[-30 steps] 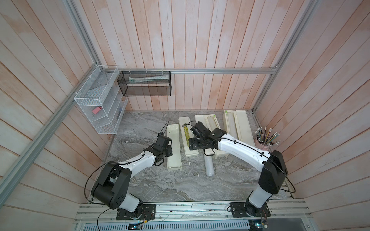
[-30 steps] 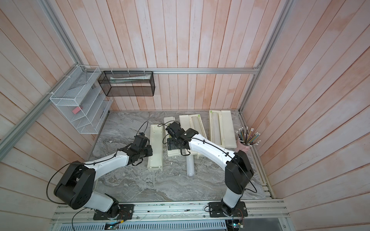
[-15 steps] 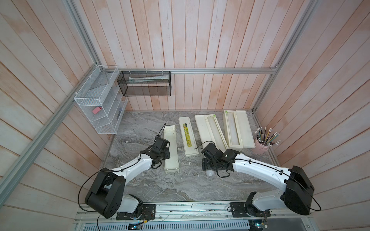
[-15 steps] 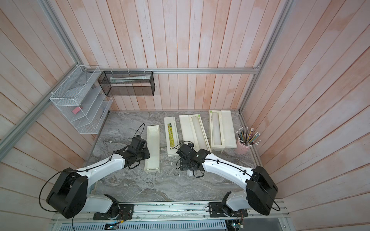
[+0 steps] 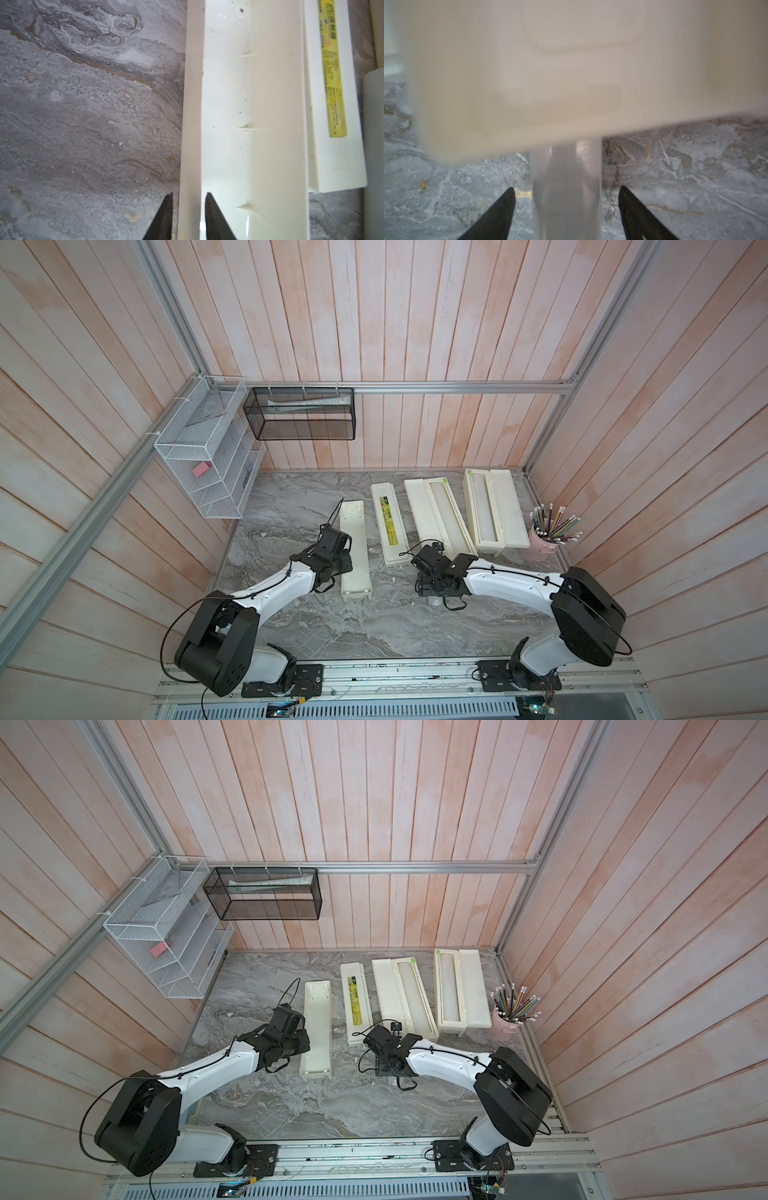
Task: Put plastic wrap rolls into dispensers
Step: Adjust the plastic wrap cutting box at the center of the board, then move the plastic wrap to the center of the board.
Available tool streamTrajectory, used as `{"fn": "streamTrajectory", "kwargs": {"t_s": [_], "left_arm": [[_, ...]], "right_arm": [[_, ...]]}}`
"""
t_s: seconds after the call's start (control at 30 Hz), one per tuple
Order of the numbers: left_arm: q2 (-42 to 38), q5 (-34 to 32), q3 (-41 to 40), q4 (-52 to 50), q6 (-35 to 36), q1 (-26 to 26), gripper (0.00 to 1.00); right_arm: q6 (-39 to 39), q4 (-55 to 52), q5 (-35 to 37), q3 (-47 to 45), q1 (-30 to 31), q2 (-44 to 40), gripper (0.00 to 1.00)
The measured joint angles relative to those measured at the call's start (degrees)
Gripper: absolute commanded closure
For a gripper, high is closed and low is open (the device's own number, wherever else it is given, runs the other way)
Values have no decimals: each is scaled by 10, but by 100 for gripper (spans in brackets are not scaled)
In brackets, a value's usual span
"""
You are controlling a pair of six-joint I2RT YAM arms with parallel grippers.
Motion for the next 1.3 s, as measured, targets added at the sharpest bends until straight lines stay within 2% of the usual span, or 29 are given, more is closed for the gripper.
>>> {"fn": "streamTrajectory", "kwargs": {"t_s": [0.17,0.4,0.5,0.67,0.77,0.83,0.9,1.0,1.1,1.3], "left_arm": [[3,1,0,0,1,0,68],[5,4,0,0,1,0,68],[5,7,0,0,4,0,72],[5,13,0,0,3,0,73],[5,13,0,0,3,0,73],[5,14,0,0,3,0,73],[5,14,0,0,3,0,73],[5,14,0,0,4,0,73],[5,14,0,0,4,0,73],[5,16,0,2,5,0,70]], "right_arm": [[-4,23,2,-5,-9,16,36],[-32,52,-4,-11,-9,21,62],[-42,55,-3,-11,-5,21,66],[-56,56,-3,-13,20,19,67],[-59,54,-5,-21,46,11,65],[-59,54,-9,-31,59,1,58],[-58,54,-14,-45,68,-14,36],[-58,48,-16,-57,70,-26,21],[-62,42,-16,-53,67,-20,15],[-78,41,-13,-4,49,25,15]]}}
